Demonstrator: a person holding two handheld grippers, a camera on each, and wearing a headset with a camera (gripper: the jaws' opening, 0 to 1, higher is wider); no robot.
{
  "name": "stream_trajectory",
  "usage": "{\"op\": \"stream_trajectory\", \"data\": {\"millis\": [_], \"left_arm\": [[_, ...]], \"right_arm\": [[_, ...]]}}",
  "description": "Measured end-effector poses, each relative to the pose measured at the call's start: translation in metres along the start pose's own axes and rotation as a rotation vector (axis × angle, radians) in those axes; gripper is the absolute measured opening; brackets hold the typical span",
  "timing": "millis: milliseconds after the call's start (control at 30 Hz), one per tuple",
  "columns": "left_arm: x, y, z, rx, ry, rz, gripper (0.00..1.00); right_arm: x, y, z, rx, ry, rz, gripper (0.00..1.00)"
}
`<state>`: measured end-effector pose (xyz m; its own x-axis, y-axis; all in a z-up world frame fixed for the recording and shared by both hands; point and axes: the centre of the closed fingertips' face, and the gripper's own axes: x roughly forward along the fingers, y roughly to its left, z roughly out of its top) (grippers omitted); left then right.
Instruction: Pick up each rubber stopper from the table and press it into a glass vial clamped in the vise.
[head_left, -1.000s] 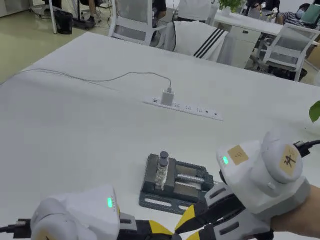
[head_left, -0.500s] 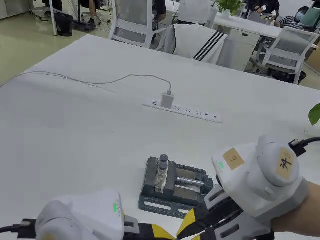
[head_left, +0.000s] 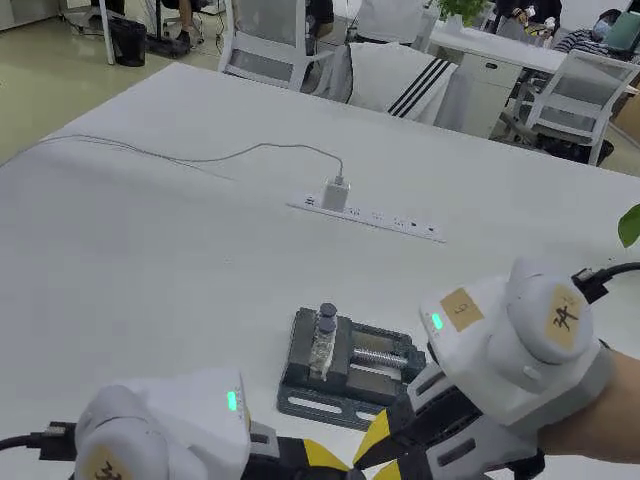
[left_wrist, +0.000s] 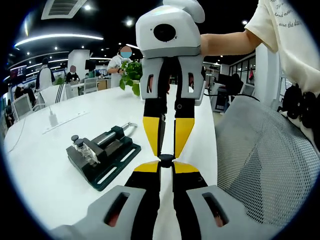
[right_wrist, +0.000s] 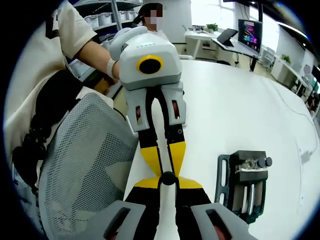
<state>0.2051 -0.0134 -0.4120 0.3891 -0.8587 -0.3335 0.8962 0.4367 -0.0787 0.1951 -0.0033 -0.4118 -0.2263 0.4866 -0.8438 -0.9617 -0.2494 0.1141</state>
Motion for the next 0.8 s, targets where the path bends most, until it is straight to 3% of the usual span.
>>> {"op": "stream_trajectory", "data": {"millis": [467, 700, 800], "left_arm": [[0.001, 0.006, 0.002, -0.011, -0.014, 0.023, 0.06], [0.0, 0.012, -0.002, -0.035, -0.014, 0.068, 0.26], [-0.004, 0.02, -0.006, -0.04, -0.011, 0.116, 0.38]], "right_arm": [[-0.003, -0.005, 0.004, 0.019, -0.016, -0.008, 0.05], [-0.004, -0.013, 0.0, 0.02, -0.01, -0.033, 0.05], [-0.004, -0.014, -0.005, 0.03, -0.004, -0.026, 0.05]]}}
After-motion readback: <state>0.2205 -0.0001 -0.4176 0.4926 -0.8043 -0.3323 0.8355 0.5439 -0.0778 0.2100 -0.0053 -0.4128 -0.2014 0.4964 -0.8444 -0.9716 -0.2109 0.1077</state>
